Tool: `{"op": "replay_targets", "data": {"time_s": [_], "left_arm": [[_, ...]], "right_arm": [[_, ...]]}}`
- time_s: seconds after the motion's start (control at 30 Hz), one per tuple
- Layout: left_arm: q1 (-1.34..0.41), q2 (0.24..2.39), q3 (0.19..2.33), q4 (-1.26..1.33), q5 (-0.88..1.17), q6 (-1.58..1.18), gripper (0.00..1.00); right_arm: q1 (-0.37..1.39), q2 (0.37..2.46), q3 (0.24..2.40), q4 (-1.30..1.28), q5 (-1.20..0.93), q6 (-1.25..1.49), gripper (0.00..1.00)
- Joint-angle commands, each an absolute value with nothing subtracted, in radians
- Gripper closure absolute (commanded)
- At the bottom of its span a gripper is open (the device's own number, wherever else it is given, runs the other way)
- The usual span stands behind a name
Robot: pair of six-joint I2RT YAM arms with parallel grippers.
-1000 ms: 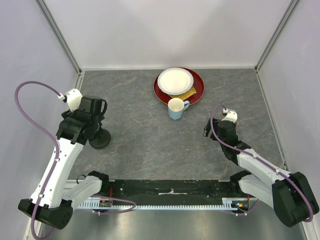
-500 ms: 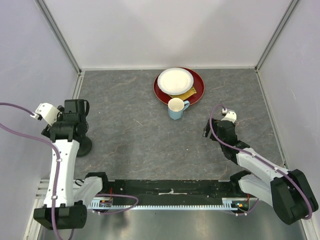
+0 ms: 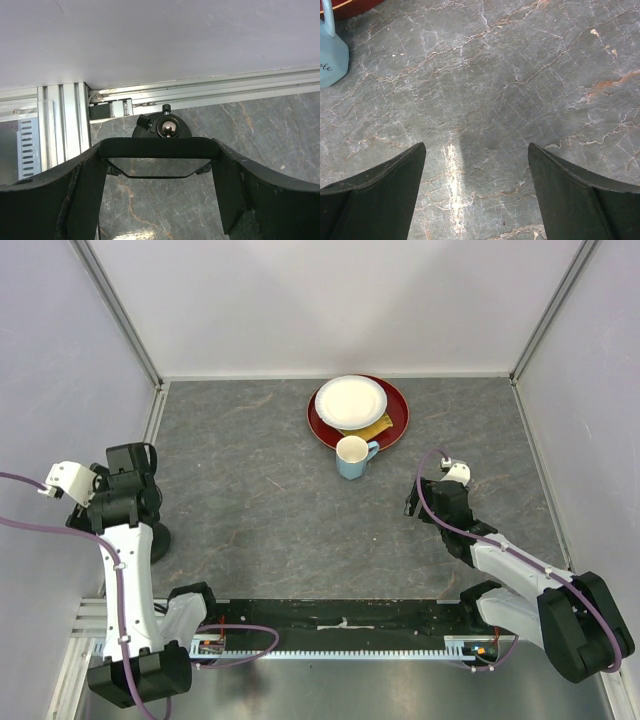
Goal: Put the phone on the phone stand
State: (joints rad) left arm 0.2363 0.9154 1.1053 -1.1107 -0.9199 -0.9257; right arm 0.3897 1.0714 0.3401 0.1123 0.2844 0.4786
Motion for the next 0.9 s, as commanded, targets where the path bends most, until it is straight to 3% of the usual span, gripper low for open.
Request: {"op": "replay_targets", "data": {"time_s": [0.0,0.8,0.87], "left_arm": [[0.245,0.859,1.124,-0.976,-1.048,-0.917,0.98],[0.244,0.910,1.051,-0.937,-1.097,-0.899,0.98],[0.244,0.911,1.043,-0.931,-1.095,-0.899,0.90]], "right_arm": [[0.391,1.077,0.368,0.146,0.275,0.482,0.11],[0.388,1.077,0.368,0.144,0.276,0.482,0.11],[0.390,1.077,0.370,0.144,0.278,0.483,0.10]]}}
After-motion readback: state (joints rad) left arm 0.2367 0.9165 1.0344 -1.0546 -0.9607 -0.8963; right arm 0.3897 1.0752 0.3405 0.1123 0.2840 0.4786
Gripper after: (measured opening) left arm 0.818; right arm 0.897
